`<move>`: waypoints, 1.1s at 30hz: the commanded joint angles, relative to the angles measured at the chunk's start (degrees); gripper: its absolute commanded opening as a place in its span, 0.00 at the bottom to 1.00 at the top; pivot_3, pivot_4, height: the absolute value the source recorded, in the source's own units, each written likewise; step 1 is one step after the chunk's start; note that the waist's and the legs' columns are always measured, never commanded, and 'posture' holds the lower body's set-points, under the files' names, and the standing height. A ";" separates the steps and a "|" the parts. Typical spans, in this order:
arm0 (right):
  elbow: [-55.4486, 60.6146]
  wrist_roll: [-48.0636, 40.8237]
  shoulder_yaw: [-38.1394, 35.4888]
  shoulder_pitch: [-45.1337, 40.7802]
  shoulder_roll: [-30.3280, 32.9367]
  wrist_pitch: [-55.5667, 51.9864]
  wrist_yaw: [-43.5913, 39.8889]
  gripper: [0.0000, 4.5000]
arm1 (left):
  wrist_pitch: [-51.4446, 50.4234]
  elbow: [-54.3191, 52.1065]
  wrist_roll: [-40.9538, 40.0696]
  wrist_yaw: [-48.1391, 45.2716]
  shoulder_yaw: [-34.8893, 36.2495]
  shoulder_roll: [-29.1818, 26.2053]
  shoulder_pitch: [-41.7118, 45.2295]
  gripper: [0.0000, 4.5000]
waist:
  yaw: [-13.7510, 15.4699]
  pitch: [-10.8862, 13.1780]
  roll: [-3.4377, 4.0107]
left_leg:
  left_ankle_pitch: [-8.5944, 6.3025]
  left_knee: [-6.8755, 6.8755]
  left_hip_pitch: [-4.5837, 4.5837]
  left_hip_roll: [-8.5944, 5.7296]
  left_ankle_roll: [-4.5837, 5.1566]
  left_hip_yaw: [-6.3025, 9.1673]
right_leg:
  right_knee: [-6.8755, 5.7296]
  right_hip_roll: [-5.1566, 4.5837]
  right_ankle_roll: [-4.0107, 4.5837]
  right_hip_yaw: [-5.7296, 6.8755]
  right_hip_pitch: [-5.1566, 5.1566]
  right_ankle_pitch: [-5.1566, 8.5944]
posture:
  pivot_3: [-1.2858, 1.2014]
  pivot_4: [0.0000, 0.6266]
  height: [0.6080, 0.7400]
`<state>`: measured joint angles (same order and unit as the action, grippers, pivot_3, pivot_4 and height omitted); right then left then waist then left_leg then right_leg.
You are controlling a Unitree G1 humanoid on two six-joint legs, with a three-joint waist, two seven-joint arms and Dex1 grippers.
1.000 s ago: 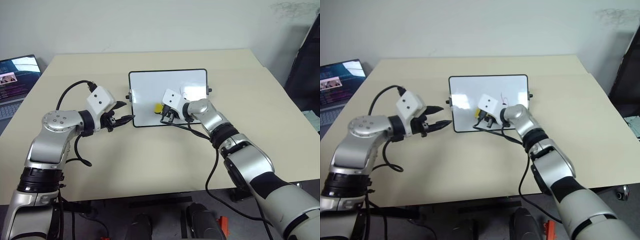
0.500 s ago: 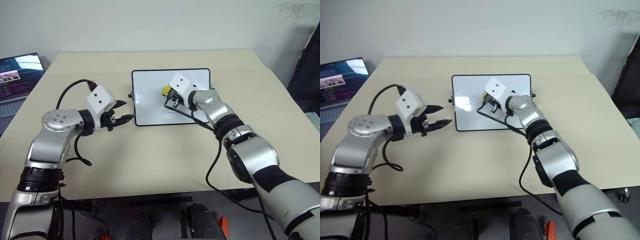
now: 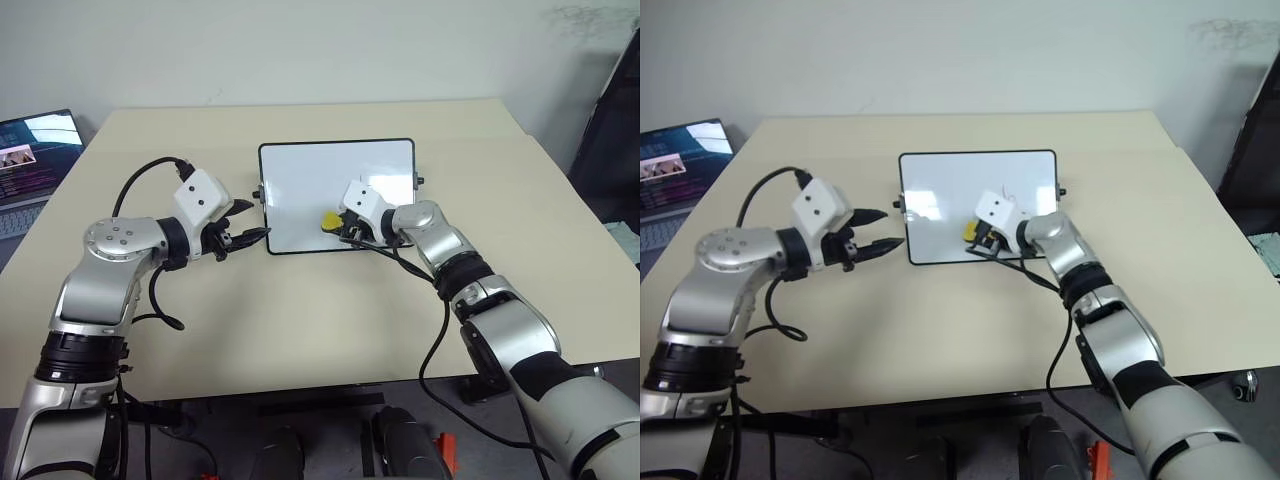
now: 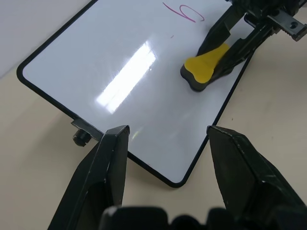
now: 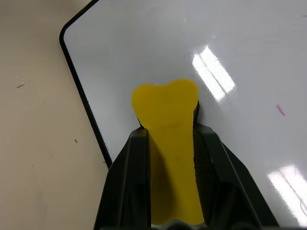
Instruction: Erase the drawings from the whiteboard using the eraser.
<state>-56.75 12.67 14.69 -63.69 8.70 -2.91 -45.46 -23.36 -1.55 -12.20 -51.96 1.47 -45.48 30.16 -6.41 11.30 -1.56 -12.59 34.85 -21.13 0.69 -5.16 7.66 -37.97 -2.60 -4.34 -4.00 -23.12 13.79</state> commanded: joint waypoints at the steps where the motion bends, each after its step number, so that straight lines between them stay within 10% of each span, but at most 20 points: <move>1: -1.28 1.58 1.23 1.90 1.69 -2.47 0.52 0.19 | 0.77 -0.23 0.13 -0.12 0.45 -0.34 1.14 0.62 | 0.00 0.00 0.00 | 0.00 0.00 0.00 0.00 0.00 0.00 | 0.01 0.00 0.00 0.00 0.00 0.00 | 0.52 0.24 1.00; 16: -8.75 2.02 -1.56 -10.28 0.50 4.11 20.63 0.19 | 1.16 0.25 0.35 -0.07 0.40 -0.31 1.07 0.62 | 0.00 0.06 0.02 | 0.03 -0.03 -0.11 0.00 0.05 0.00 | 0.08 0.00 0.14 -0.02 -0.09 0.05 | 0.52 0.24 1.00; 33: 0.04 3.23 4.54 -0.59 -1.14 -0.83 2.49 0.19 | 1.45 0.75 0.48 -0.23 0.15 -0.32 1.65 0.62 | -0.18 0.05 0.01 | 0.00 -0.10 -0.33 0.03 0.03 0.02 | 0.21 0.03 0.00 0.01 -0.26 0.00 | 0.52 0.24 1.00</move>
<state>-56.07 14.62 17.61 -65.82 7.61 -0.74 -41.32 -23.12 -0.13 -12.11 -52.04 1.38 -45.45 30.38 -6.59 11.35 -1.55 -12.59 34.76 -21.46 0.72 -5.14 7.68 -37.76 -2.57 -4.34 -3.98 -23.37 13.78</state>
